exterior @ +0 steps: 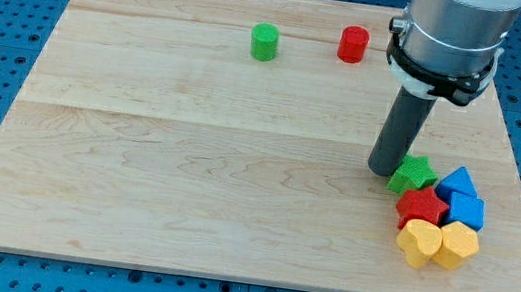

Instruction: Move the green circle slightly down and right

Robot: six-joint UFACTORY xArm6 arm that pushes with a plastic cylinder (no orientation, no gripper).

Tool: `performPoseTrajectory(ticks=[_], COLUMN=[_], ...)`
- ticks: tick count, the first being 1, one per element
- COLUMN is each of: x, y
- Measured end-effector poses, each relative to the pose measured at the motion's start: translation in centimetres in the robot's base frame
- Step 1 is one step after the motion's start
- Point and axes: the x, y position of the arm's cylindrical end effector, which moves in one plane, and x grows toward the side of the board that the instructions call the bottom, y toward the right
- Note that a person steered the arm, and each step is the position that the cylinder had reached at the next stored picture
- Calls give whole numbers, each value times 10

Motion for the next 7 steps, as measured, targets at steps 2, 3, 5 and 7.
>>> performPoseTrajectory(ticks=[2, 3, 5, 7], x=[0, 0, -9, -88], y=[7, 7, -58, -205])
